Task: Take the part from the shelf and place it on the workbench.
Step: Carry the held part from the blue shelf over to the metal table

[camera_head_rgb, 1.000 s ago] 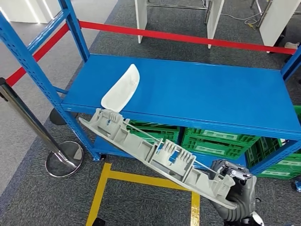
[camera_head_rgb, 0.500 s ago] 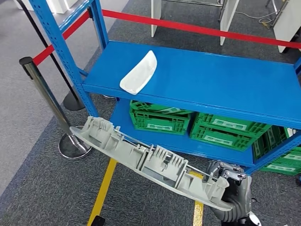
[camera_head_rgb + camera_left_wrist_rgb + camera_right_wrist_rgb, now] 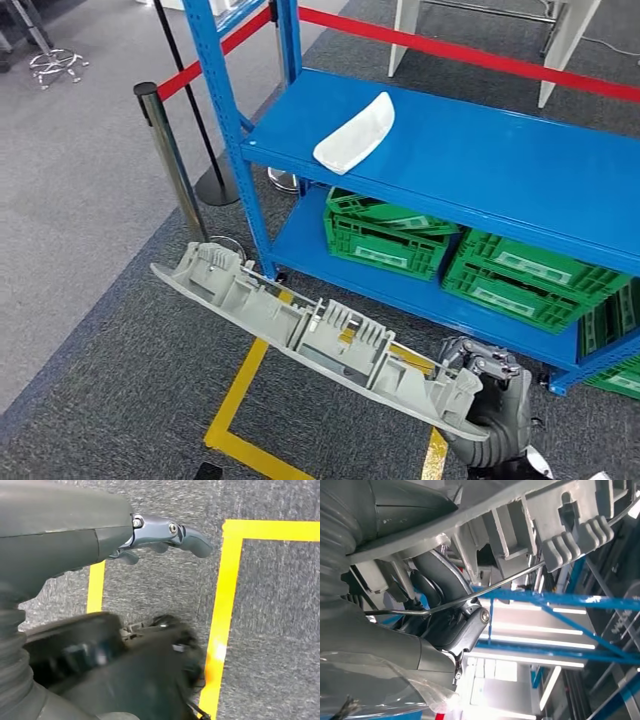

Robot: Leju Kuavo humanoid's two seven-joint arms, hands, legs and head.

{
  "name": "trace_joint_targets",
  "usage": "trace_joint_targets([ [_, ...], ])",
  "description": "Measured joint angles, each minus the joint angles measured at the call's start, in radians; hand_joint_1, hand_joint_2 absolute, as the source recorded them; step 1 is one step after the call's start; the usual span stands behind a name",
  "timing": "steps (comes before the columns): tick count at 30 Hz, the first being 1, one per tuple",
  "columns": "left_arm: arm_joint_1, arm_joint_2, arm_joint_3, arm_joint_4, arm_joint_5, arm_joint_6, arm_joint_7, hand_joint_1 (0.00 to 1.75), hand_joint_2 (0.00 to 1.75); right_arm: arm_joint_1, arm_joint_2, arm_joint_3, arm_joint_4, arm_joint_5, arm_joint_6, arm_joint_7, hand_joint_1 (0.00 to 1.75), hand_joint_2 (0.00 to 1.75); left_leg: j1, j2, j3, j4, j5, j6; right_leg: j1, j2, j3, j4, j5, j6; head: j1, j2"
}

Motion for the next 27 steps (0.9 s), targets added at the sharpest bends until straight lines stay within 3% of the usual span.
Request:
trace_joint_targets([
  [1, 0.000, 0.000, 0.000, -0.001, 0.000, 0.000, 0.000, 0.00, 1.75, -0.001, 0.000, 0.001, 0.000, 0.000, 0.000, 0.000, 1.75, 1.75, -0.006, 0.007, 0.016, -0.035, -0.006, 0.007, 0.000, -0.011, -0.005, 0.001, 0.007, 0.007, 0.000, 0.000],
  [3, 0.004, -0.001, 0.002, -0.003, 0.000, 0.000, 0.000, 0.00, 1.75, -0.002, 0.000, 0.003, 0.000, 0.000, 0.000, 0.000, 1.75, 1.75, -0.012, -0.007, 0.013, -0.059, 0.002, 0.024, -0.003, -0.029, -0.013, 0.000, 0.018, 0.021, 0.000, 0.000],
  [4, 0.006, -0.001, 0.003, -0.003, 0.000, 0.000, 0.000, 0.00, 1.75, -0.003, -0.001, 0.004, 0.000, 0.000, 0.000, 0.000, 1.75, 1.75, -0.012, -0.017, 0.008, -0.067, 0.012, 0.033, -0.006, -0.018, -0.020, 0.003, 0.010, 0.027, 0.000, 0.000],
  [5, 0.007, -0.002, 0.005, -0.005, 0.000, 0.001, 0.000, 0.00, 1.75, -0.003, -0.001, 0.004, 0.000, 0.000, 0.000, 0.000, 1.75, 1.75, -0.010, -0.025, 0.002, -0.075, 0.022, 0.043, -0.008, 0.007, -0.030, 0.021, -0.013, 0.029, 0.000, 0.000],
  [7, 0.007, -0.005, 0.008, -0.007, 0.000, 0.000, 0.000, 0.00, 1.75, -0.003, -0.002, 0.003, 0.000, 0.000, 0.000, 0.000, 1.75, 1.75, -0.008, -0.042, -0.019, -0.079, 0.041, 0.057, -0.011, 0.077, -0.068, 0.118, -0.093, 0.032, 0.005, 0.000],
  [9, 0.006, -0.009, 0.010, -0.008, 0.000, -0.002, 0.000, 0.00, 1.75, -0.001, -0.004, 0.003, 0.002, 0.001, 0.000, 0.001, 1.75, 1.75, -0.012, -0.062, -0.047, -0.071, 0.057, 0.060, -0.009, 0.108, -0.103, 0.245, -0.156, 0.033, 0.009, 0.000],
  [10, 0.006, -0.010, 0.011, -0.009, 0.000, -0.003, 0.000, 0.00, 1.75, -0.001, -0.005, 0.003, 0.003, 0.002, 0.000, 0.001, 1.75, 1.75, -0.014, -0.073, -0.061, -0.066, 0.064, 0.060, -0.009, 0.112, -0.104, 0.274, -0.159, 0.034, 0.009, 0.000],
  [11, 0.007, -0.012, 0.012, -0.009, -0.001, -0.003, 0.000, 0.00, 1.75, -0.001, -0.006, 0.003, 0.004, 0.002, 0.000, 0.002, 1.75, 1.75, -0.014, -0.084, -0.075, -0.060, 0.072, 0.058, -0.009, 0.113, -0.087, 0.269, -0.144, 0.033, 0.009, 0.000],
  [13, 0.009, -0.015, 0.013, -0.013, -0.003, -0.004, 0.000, 0.00, 1.75, 0.000, -0.007, 0.004, 0.005, 0.003, 0.000, 0.001, 1.75, 1.75, -0.012, -0.108, -0.105, -0.044, 0.085, 0.051, -0.012, 0.133, -0.008, 0.157, -0.091, 0.032, 0.009, 0.000],
  [15, 0.012, -0.019, 0.015, -0.021, -0.006, -0.004, 0.001, 0.00, 1.75, 0.006, -0.008, 0.004, 0.005, 0.003, 0.000, -0.002, 1.75, 1.75, -0.012, -0.132, -0.131, -0.027, 0.099, 0.041, -0.016, 0.174, 0.069, 0.035, -0.076, 0.029, 0.009, 0.000],
  [16, 0.014, -0.020, 0.015, -0.025, -0.006, -0.004, 0.001, 0.00, 1.75, 0.010, -0.009, 0.004, 0.005, 0.003, 0.001, -0.004, 1.75, 1.75, -0.013, -0.143, -0.140, -0.021, 0.108, 0.036, -0.016, 0.187, 0.083, 0.008, -0.082, 0.026, 0.009, 0.000],
  [18, 0.020, -0.020, 0.016, -0.031, -0.006, -0.004, 0.002, 0.00, 1.75, 0.017, -0.010, 0.004, 0.005, 0.003, 0.001, -0.008, 1.75, 1.75, -0.012, -0.165, -0.151, -0.020, 0.127, 0.027, -0.015, 0.172, 0.074, 0.006, -0.078, 0.016, 0.009, 0.000],
  [20, 0.026, -0.020, 0.018, -0.034, -0.006, -0.004, 0.003, 0.00, 1.75, 0.018, -0.010, 0.004, 0.005, 0.002, 0.001, -0.009, 1.75, 1.75, -0.013, -0.146, -0.164, -0.002, 0.104, 0.015, -0.015, 0.142, 0.059, 0.006, -0.064, -0.001, 0.006, 0.000],
  [22, 0.028, -0.020, 0.018, -0.036, -0.006, -0.004, 0.004, 0.00, 1.75, 0.020, -0.010, 0.004, 0.005, 0.001, 0.001, -0.010, 1.75, 1.75, -0.011, -0.092, -0.186, 0.085, 0.010, 0.005, -0.012, 0.111, 0.039, 0.006, -0.046, -0.015, 0.000, 0.000],
  [24, 0.029, -0.021, 0.018, -0.039, -0.006, -0.004, 0.005, 0.00, 1.75, 0.023, -0.011, 0.004, 0.005, 0.001, 0.001, -0.010, 1.75, 1.75, -0.003, -0.066, -0.206, 0.220, -0.081, -0.004, -0.007, 0.078, 0.019, 0.008, -0.026, -0.018, -0.004, 0.000],
  [25, 0.029, -0.021, 0.018, -0.039, -0.006, -0.005, 0.006, 0.00, 1.75, 0.024, -0.011, 0.004, 0.005, 0.001, 0.001, -0.010, 1.75, 1.75, 0.001, -0.062, -0.206, 0.269, -0.095, -0.007, -0.006, 0.062, 0.007, 0.009, -0.015, -0.018, -0.004, 0.000],
  [26, 0.029, -0.022, 0.018, -0.040, -0.006, -0.006, 0.006, 0.00, 1.75, 0.023, -0.011, 0.004, 0.005, 0.001, 0.001, -0.009, 1.75, 1.75, 0.004, -0.060, -0.191, 0.282, -0.083, -0.009, -0.004, 0.047, -0.007, 0.011, -0.005, -0.017, -0.004, 0.000],
  [27, 0.029, -0.022, 0.019, -0.042, -0.006, -0.009, 0.006, 0.00, 1.75, 0.022, -0.011, 0.004, 0.005, 0.001, 0.001, -0.009, 1.75, 1.75, 0.006, -0.056, -0.158, 0.259, -0.058, -0.008, -0.003, 0.033, -0.022, 0.013, 0.005, -0.017, -0.004, 0.000],
])
